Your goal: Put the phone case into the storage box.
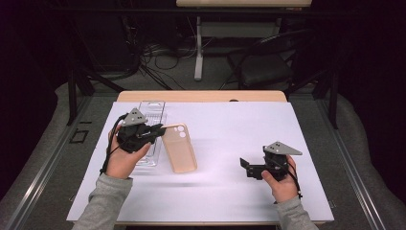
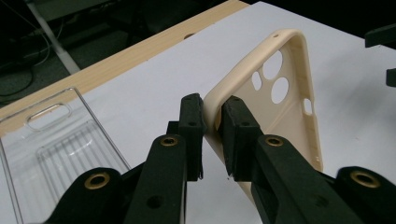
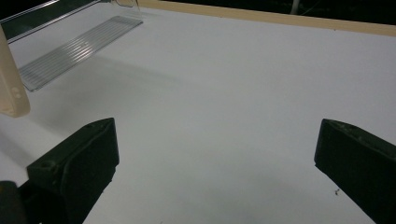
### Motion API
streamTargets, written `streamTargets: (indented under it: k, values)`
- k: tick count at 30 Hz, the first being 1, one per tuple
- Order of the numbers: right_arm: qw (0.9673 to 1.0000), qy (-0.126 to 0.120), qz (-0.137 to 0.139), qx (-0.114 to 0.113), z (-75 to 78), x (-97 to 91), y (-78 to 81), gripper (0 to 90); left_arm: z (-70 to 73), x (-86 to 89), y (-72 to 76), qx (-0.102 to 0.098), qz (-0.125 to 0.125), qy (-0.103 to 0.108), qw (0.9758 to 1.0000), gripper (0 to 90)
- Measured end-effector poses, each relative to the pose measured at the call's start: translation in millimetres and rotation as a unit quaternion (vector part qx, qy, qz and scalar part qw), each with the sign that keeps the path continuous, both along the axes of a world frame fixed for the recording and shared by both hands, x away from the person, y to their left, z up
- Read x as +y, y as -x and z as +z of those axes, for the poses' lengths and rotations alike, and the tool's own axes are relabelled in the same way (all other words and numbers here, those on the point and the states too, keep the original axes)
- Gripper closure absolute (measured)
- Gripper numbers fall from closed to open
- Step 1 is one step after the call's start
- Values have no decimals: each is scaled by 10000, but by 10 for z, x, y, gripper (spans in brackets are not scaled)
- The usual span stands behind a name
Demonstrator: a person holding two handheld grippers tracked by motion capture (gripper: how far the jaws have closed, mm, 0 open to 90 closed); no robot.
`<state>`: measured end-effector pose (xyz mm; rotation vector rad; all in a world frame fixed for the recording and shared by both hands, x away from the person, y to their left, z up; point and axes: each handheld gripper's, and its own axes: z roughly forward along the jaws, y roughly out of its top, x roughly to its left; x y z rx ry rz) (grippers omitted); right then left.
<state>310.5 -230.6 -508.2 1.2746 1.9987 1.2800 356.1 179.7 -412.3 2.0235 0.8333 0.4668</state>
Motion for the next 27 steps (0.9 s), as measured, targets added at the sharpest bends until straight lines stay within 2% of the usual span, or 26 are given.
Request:
streamTargets:
  k: [6, 11, 27]
  values:
    - [9999, 138, -21, -49, -30, -49, 20, 0, 20, -2, -90, 110, -7, -38, 9999, 795]
    - [9999, 110, -37, -34, -33, -74, 34, 0, 22, 36, -167, 242, -82, 85, 9996, 794]
    - [9999, 153, -11, 63, -59, -75, 28, 0, 115, 80, -346, 435, 0, -90, 9990, 796]
